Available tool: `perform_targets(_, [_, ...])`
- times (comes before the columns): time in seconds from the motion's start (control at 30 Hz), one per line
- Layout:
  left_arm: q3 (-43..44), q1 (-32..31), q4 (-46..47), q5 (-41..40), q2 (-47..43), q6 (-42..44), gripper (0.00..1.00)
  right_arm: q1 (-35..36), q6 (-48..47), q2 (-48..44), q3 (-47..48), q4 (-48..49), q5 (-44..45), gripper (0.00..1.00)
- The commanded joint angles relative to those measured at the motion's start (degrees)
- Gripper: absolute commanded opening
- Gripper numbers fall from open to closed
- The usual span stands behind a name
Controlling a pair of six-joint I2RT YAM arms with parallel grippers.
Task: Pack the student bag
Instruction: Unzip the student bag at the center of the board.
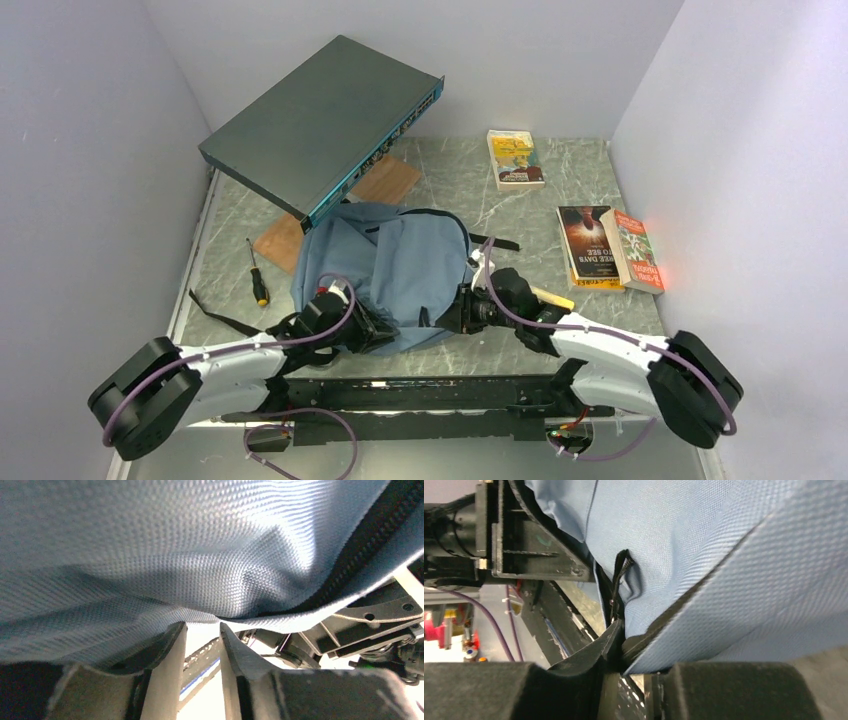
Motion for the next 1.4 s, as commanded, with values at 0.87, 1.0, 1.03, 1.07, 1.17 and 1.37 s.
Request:
perform_targets(0.87, [-5.77, 0.46, 11.98, -4.50, 1.96, 2.52, 0.23, 0.53, -16.71, 14.04, 28.70, -28.00, -4.46, 0.47])
perform_targets(1.0, [-6.04, 0.45, 9.62, -6.10, -0.87, 2.35, 0.24, 0.62, -17.02, 16.89, 26.97, -22.87, -5.94, 0.44])
perform_targets(1.03, [-6.07, 0.43, 9.28, -6.10, -1.20, 2.35, 0.25, 0.70, -16.83, 17.33, 26.95, -22.30, -6.11, 0.41])
perform_targets(1.07, [-6.01, 0.49, 8.88, -6.03, -1.44, 2.42, 0.25, 0.75, -16.39, 17.82, 26.83, -21.44, -6.32, 0.39])
perform_targets(1.17, [-5.98, 0.49, 8.47, -5.92, -1.80, 2.61, 0.25, 0.99, -15.07, 18.61, 25.09, -18.67, -7.64, 0.34])
perform_targets(1.37, [-5.62, 0.46, 7.86, -6.03, -2.92, 3.23, 0.25, 1.68, -16.42, 17.36, 22.30, -17.35, -2.49, 0.29])
